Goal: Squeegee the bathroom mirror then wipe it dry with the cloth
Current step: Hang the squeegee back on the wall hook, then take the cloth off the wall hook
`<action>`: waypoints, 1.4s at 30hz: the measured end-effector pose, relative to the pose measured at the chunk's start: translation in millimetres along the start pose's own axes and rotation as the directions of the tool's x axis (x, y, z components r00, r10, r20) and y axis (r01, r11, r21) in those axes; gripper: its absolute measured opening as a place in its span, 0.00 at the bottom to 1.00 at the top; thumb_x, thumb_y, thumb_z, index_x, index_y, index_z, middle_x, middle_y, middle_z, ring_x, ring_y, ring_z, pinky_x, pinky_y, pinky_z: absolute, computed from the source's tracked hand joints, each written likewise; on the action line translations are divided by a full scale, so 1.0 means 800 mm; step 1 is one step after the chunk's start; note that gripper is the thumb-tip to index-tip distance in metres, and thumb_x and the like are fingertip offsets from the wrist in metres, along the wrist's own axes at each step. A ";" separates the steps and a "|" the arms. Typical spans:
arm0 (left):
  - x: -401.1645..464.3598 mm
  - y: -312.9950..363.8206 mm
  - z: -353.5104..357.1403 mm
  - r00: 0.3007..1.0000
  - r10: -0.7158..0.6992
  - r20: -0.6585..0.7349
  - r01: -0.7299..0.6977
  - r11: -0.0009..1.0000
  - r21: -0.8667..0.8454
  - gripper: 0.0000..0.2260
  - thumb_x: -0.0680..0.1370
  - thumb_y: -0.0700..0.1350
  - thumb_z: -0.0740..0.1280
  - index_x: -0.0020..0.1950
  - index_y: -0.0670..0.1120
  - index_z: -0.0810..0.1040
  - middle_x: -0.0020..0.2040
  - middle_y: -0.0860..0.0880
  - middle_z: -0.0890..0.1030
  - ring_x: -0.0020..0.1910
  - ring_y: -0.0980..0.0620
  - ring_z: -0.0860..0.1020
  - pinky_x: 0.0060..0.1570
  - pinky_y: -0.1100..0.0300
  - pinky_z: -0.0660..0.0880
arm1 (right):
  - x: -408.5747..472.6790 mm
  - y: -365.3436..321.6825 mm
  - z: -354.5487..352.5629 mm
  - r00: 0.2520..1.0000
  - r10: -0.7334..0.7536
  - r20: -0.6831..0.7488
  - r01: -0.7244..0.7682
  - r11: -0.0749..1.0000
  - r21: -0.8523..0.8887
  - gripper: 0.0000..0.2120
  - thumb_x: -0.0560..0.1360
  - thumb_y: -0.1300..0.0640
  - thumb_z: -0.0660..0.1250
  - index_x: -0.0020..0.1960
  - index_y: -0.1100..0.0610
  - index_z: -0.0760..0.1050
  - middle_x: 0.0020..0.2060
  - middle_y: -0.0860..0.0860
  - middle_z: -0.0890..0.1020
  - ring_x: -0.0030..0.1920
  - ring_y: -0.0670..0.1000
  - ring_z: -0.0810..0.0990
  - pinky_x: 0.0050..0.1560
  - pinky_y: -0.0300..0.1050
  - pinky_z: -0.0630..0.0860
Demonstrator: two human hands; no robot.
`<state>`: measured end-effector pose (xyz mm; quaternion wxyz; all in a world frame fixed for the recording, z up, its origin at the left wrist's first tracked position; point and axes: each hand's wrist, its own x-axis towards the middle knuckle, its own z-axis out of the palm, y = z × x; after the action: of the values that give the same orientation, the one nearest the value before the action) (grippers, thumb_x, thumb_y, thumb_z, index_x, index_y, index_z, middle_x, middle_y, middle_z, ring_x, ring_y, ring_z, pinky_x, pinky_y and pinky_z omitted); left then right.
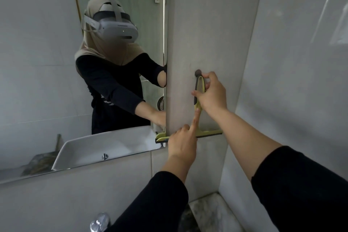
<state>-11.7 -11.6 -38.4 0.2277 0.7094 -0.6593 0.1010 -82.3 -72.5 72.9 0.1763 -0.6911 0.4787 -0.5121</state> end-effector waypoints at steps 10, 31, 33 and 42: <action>-0.040 -0.078 -0.097 0.991 0.026 -0.130 -0.032 0.999 -0.044 0.17 0.78 0.44 0.61 0.67 0.50 0.72 0.61 0.48 0.77 0.60 0.45 0.75 0.48 0.52 0.73 | -0.070 -0.082 0.009 0.968 -0.158 0.194 0.213 0.928 -0.305 0.14 0.73 0.54 0.70 0.58 0.50 0.75 0.56 0.55 0.75 0.59 0.58 0.73 0.56 0.50 0.74; -0.310 -0.401 -0.322 0.761 -0.641 0.097 0.611 0.760 0.223 0.13 0.78 0.48 0.59 0.61 0.56 0.76 0.60 0.52 0.79 0.58 0.47 0.77 0.53 0.51 0.75 | -0.305 -0.321 0.233 0.398 -0.178 0.900 0.493 0.869 -0.046 0.12 0.74 0.55 0.69 0.57 0.53 0.78 0.61 0.52 0.77 0.59 0.54 0.76 0.60 0.48 0.75; -0.323 -0.419 -0.331 0.737 -0.675 0.044 0.652 0.726 0.217 0.13 0.78 0.46 0.58 0.60 0.54 0.77 0.59 0.51 0.79 0.56 0.46 0.77 0.54 0.49 0.76 | -0.314 -0.330 0.257 0.390 -0.203 0.898 0.481 0.877 -0.011 0.12 0.74 0.55 0.68 0.57 0.53 0.78 0.61 0.53 0.77 0.58 0.54 0.77 0.58 0.48 0.75; -0.342 -0.480 -0.335 0.584 -0.645 -0.494 0.746 0.666 0.013 0.15 0.78 0.49 0.63 0.63 0.48 0.71 0.60 0.46 0.71 0.61 0.46 0.68 0.46 0.55 0.68 | -0.332 -0.391 0.348 0.576 -0.482 0.660 0.384 0.873 0.301 0.15 0.76 0.56 0.65 0.63 0.50 0.74 0.51 0.54 0.79 0.52 0.56 0.78 0.49 0.43 0.73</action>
<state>376.9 364.4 2.3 0.3149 0.8877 -0.2393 0.2356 307.3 232.5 44.3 0.2608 -0.9177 0.1543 -0.2569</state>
